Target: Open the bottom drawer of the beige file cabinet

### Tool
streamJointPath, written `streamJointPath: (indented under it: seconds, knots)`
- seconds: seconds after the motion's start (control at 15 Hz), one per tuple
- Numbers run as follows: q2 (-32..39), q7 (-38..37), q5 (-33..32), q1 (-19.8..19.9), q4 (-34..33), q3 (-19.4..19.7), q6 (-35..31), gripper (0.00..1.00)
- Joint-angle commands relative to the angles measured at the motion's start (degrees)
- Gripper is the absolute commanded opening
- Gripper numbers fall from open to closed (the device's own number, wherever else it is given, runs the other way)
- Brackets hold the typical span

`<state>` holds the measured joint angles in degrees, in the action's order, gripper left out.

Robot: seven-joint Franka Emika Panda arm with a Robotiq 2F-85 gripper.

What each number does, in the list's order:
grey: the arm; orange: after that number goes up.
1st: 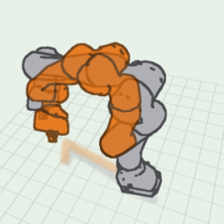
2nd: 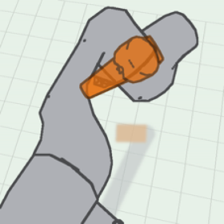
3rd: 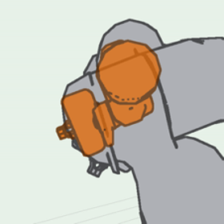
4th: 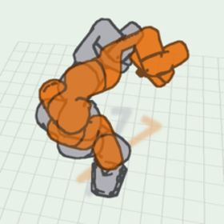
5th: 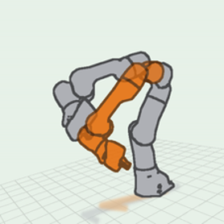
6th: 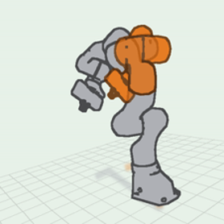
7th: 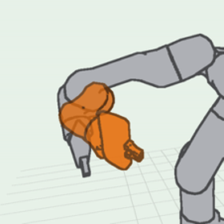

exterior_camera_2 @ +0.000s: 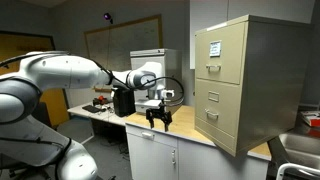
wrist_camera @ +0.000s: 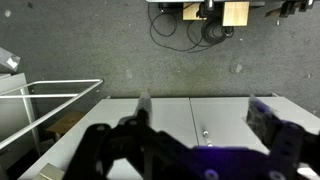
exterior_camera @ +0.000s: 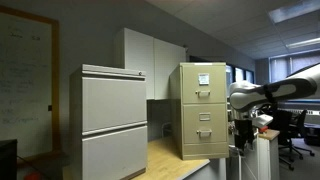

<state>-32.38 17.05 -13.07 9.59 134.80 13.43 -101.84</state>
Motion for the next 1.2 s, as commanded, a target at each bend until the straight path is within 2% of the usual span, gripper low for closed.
streamJointPath:
  seconds: [0.0, 0.6, 0.87, 1.13]
  knots:
    - [0.0, -0.1, 0.0, -0.2, -0.2, 0.1, 0.1, 1.0]
    - [0.0, -0.1, 0.0, -0.2, -0.2, 0.1, 0.1, 1.0]
    - [3.3, -1.1, 2.0, -0.1, -2.8, 1.0, 0.2, 1.0]
    - [8.3, -0.7, 3.5, -0.1, -7.8, 2.5, -6.5, 1.0]
